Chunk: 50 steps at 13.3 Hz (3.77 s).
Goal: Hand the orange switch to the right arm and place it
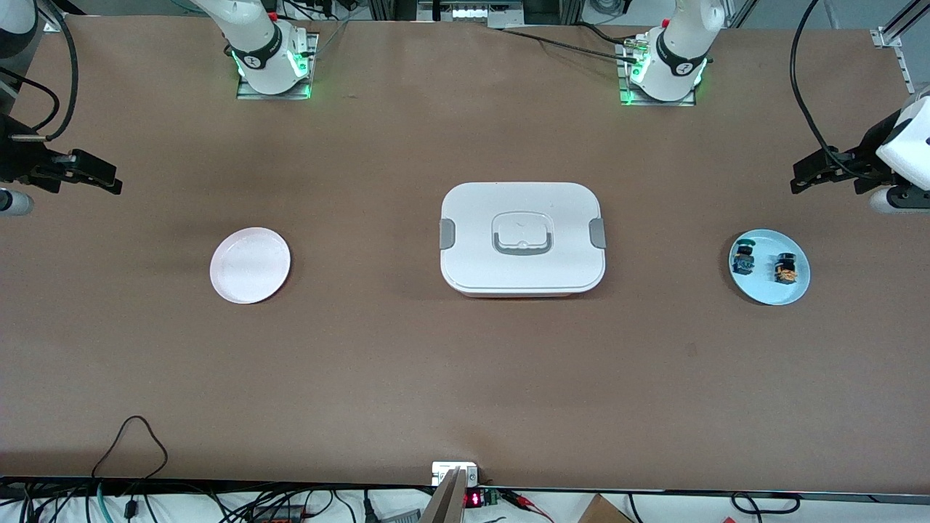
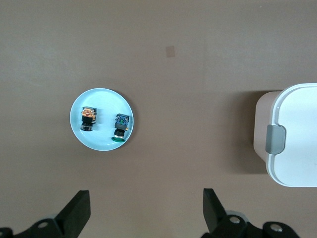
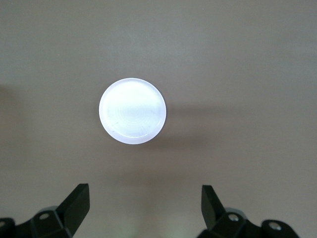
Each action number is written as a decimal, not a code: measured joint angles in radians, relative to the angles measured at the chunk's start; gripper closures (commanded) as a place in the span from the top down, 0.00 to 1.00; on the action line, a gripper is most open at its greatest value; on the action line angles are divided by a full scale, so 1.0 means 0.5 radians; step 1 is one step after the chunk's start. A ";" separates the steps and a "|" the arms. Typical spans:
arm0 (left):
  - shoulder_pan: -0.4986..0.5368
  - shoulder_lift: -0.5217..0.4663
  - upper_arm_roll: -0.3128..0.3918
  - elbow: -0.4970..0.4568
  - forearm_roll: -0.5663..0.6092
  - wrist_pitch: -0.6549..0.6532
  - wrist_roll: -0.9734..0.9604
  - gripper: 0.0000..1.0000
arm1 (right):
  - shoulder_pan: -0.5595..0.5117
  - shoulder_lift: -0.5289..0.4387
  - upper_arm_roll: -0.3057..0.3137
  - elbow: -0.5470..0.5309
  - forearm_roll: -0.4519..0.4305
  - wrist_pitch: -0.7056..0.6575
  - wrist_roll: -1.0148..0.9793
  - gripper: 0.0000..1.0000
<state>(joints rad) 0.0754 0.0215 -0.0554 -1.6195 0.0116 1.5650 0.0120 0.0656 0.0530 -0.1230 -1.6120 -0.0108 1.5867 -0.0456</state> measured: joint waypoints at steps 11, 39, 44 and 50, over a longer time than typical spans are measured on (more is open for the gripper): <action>-0.002 0.000 0.000 0.000 0.026 -0.106 0.023 1.00 | 0.003 0.000 0.003 0.000 0.000 0.001 -0.002 1.00; 0.457 0.546 0.015 -0.799 0.398 1.311 3.426 1.00 | 0.025 -0.015 0.011 0.000 0.000 0.004 -0.004 1.00; 0.608 0.746 0.015 -0.811 0.398 1.533 3.832 1.00 | 0.025 -0.015 0.011 0.000 -0.001 0.006 -0.005 1.00; 0.755 0.873 -0.112 -0.810 0.398 1.648 3.994 1.00 | 0.025 -0.015 0.011 0.000 -0.001 0.006 -0.005 1.00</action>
<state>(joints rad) 0.4529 0.4581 -0.1115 -2.0246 0.2104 2.3891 2.0089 0.0780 0.0455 -0.1177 -1.6121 -0.0113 1.5897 -0.0480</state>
